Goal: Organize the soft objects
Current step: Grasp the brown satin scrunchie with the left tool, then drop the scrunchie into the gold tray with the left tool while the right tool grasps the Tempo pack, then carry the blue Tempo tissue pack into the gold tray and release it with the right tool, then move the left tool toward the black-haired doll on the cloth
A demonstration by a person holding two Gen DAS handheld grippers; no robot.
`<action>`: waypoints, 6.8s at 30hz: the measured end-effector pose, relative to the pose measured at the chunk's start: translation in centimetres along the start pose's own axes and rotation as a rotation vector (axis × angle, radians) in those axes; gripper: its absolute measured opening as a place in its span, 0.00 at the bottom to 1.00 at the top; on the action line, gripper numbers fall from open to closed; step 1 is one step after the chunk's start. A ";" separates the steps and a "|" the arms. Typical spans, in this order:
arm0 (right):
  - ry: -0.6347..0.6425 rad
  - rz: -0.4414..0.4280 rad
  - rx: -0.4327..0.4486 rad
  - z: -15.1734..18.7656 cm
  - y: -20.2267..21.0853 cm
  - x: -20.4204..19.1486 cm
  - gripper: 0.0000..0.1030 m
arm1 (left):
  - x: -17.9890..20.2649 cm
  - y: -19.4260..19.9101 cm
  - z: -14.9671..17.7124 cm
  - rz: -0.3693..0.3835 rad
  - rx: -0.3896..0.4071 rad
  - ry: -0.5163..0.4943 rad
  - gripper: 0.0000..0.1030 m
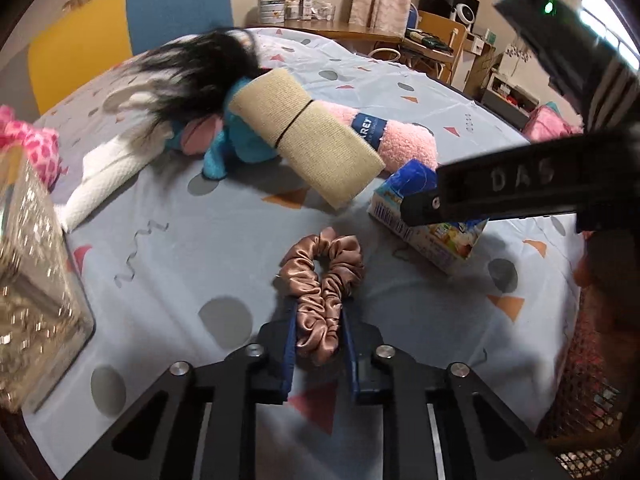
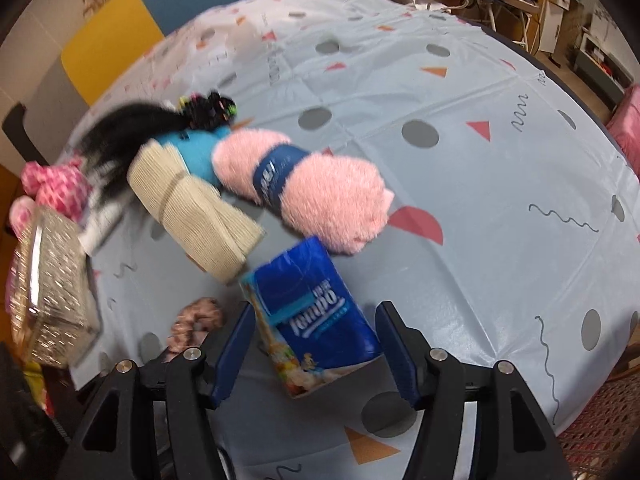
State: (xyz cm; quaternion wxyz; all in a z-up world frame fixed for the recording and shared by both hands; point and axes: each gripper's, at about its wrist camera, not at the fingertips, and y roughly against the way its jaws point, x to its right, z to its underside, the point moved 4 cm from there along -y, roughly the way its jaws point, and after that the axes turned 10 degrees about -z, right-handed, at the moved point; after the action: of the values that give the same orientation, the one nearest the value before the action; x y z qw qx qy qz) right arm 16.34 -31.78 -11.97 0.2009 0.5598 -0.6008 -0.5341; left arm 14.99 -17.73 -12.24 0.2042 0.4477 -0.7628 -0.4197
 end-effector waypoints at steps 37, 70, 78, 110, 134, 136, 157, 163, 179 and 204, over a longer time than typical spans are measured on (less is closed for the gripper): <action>0.238 0.076 -0.105 1.4 -1.4 -1.2 0.58 | -34.3 13.3 -3.8 -0.499 0.135 0.535 0.17; 0.396 0.160 -0.104 3.5 -2.8 -4.8 0.56 | -35.4 17.8 21.5 -0.570 0.042 0.854 0.55; 0.445 0.139 -0.113 4.1 -2.6 -5.7 0.56 | -31.1 21.1 22.9 -0.724 0.075 0.824 0.67; 0.444 -0.141 0.106 -6.6 0.4 -26.4 0.55 | -30.1 26.0 25.0 -0.773 0.137 0.850 0.75; 0.876 -0.430 -0.028 5.2 -1.1 -48.0 0.55 | -31.4 26.3 29.0 -0.786 0.089 0.947 0.75; 0.915 -0.445 -0.068 7.3 -1.6 -48.2 0.55 | -31.5 26.4 29.2 -0.789 0.086 0.955 0.75; 0.882 -0.420 -0.324 17.9 -10.2 -47.3 0.59 | -31.1 26.1 29.5 -0.774 0.080 0.960 0.76; 0.885 -0.449 -0.279 17.8 -7.9 -46.5 0.60 | -31.1 26.1 29.3 -0.777 0.079 0.962 0.76; 1.025 -0.422 -0.007 16.9 0.1 -40.9 0.60 | -29.1 26.2 26.5 -0.784 0.091 0.865 0.82; 0.647 -0.227 0.284 1.6 5.7 -22.3 0.60 | -24.8 23.8 19.7 -0.680 0.111 0.668 0.83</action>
State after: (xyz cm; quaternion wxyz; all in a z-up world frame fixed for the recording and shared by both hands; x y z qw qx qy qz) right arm 18.95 -12.47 0.34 0.2403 0.7851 -0.5085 -0.2594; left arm 2.04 18.36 -2.17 0.2651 0.7925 -0.4867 -0.2544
